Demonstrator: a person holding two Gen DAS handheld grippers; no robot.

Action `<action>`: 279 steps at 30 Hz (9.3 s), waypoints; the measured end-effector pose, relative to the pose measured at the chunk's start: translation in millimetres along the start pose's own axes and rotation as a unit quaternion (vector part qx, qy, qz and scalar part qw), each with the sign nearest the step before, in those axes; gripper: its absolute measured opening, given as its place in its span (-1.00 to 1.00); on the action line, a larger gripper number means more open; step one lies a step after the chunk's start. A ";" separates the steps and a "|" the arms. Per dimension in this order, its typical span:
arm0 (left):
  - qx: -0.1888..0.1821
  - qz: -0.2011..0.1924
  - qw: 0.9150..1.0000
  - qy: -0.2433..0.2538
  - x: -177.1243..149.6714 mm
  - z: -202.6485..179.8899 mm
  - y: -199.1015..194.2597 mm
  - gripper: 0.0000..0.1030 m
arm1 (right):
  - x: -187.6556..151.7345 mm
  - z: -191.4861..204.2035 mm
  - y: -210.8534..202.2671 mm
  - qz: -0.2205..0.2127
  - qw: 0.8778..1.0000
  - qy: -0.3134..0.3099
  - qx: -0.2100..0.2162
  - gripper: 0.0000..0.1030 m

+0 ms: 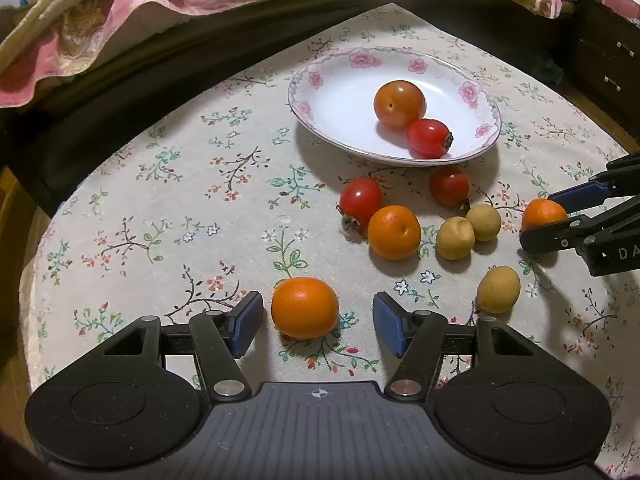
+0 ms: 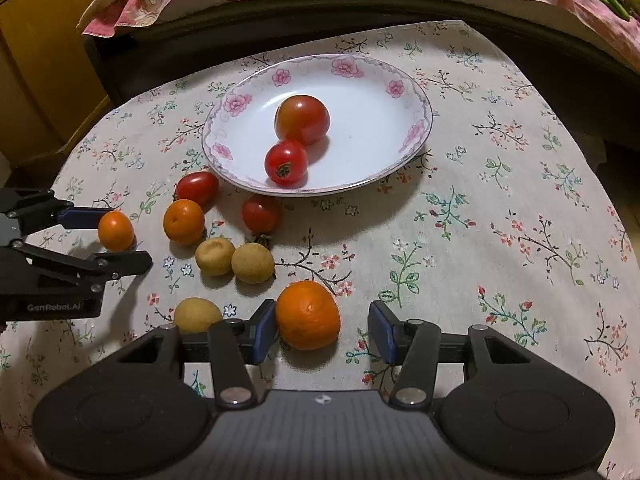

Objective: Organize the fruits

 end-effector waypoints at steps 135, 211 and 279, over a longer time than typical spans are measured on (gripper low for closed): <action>-0.007 -0.047 0.999 -0.017 91.9 -53.7 29.2 -0.01 | 89.7 -46.2 32.8 -0.061 0.996 0.057 -0.043 -0.33; -0.002 -0.037 0.998 0.052 31.8 -43.3 -22.8 0.59 | 39.2 17.7 -23.6 -0.072 0.995 0.059 -0.034 -0.31; -0.025 0.000 0.999 0.032 21.8 -53.0 21.1 0.03 | -9.2 37.4 -9.4 -0.021 0.997 0.065 0.041 -0.35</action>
Point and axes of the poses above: each gripper's, at about its wrist camera, not at the fingertips, and y roughly the way its jaws point, z to its left, x to its top, the point moved 9 cm from there along y, roughly the way its jaws point, and after that the axes turned 15 degrees about -y, right-handed, at the moved point
